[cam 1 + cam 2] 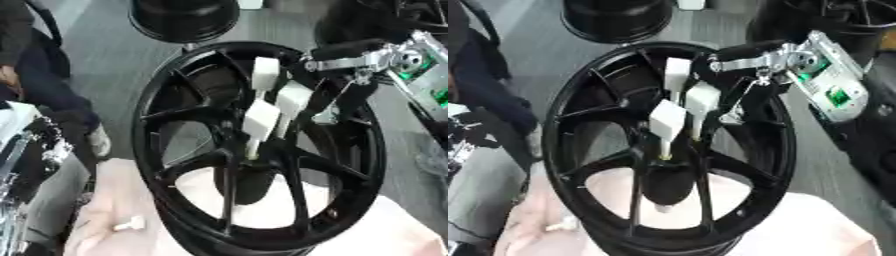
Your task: Pull the pin out of the wheel hub.
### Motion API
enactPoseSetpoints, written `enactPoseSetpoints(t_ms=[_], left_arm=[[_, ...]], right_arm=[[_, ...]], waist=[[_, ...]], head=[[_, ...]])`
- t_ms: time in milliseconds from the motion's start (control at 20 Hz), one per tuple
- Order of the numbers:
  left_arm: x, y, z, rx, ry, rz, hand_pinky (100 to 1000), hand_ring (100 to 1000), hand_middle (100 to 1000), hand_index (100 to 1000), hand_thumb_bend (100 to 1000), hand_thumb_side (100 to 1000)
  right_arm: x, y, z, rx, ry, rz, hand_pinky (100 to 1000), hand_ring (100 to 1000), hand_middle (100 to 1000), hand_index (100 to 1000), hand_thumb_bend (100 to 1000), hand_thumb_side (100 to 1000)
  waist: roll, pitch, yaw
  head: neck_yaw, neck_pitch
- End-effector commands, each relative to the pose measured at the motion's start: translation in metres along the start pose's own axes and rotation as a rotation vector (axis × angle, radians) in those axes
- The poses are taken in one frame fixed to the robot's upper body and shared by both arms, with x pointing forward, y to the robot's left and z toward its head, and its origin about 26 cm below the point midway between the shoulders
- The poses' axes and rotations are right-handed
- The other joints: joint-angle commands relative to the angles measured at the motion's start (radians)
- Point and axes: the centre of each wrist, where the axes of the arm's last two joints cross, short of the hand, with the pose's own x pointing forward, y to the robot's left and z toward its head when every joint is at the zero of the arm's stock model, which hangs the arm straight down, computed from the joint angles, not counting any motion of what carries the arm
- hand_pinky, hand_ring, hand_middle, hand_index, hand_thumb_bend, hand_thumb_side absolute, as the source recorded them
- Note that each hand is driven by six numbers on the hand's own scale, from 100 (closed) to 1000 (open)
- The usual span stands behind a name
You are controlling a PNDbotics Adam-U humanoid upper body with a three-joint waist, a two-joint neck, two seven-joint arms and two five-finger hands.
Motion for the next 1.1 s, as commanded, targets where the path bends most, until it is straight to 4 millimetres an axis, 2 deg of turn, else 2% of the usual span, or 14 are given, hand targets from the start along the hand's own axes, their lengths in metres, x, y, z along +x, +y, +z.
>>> enactPoseSetpoints(t_ms=[50, 250, 400, 650, 800, 1100], left_arm=[[0.009, 0.004, -0.003, -0.003, -0.032, -0.023, 644, 728, 717, 789, 465, 545], [0.009, 0.004, -0.003, -0.002, -0.031, -0.023, 644, 728, 717, 789, 466, 544], [0.009, 0.003, -0.003, -0.003, -0.031, -0.022, 644, 727, 716, 789, 466, 544], [0.008, 0.004, -0.002, -0.002, -0.026, -0.023, 645, 727, 716, 789, 466, 544], [0.007, 0.004, 0.0, -0.001, -0.019, -0.024, 645, 727, 716, 789, 466, 545], [0.003, 0.007, 0.005, 0.005, 0.007, -0.032, 645, 727, 715, 790, 467, 545]], right_arm=[[0.0, -0.011, 0.01, -0.017, 0.011, 0.023, 787, 824, 594, 744, 146, 100], [0.001, -0.014, 0.011, -0.056, 0.004, 0.017, 750, 760, 472, 621, 105, 100], [0.001, -0.015, 0.011, -0.085, 0.0, 0.012, 735, 728, 424, 568, 100, 100], [0.002, -0.021, 0.014, -0.123, -0.007, 0.006, 720, 696, 398, 543, 100, 100], [0.006, -0.031, 0.022, -0.162, -0.015, 0.005, 714, 676, 391, 536, 100, 100], [0.012, -0.064, 0.056, -0.291, -0.008, 0.028, 707, 656, 385, 529, 100, 100]], waist=[[0.005, -0.015, 0.001], [0.004, -0.016, 0.0], [0.004, -0.017, 0.0], [0.003, -0.02, -0.002], [0.001, -0.027, -0.008], [-0.009, -0.046, -0.034]], head=[[0.0, -0.01], [0.001, -0.01], [0.001, -0.01], [0.006, -0.006], [0.013, -0.001], [0.034, 0.014]])
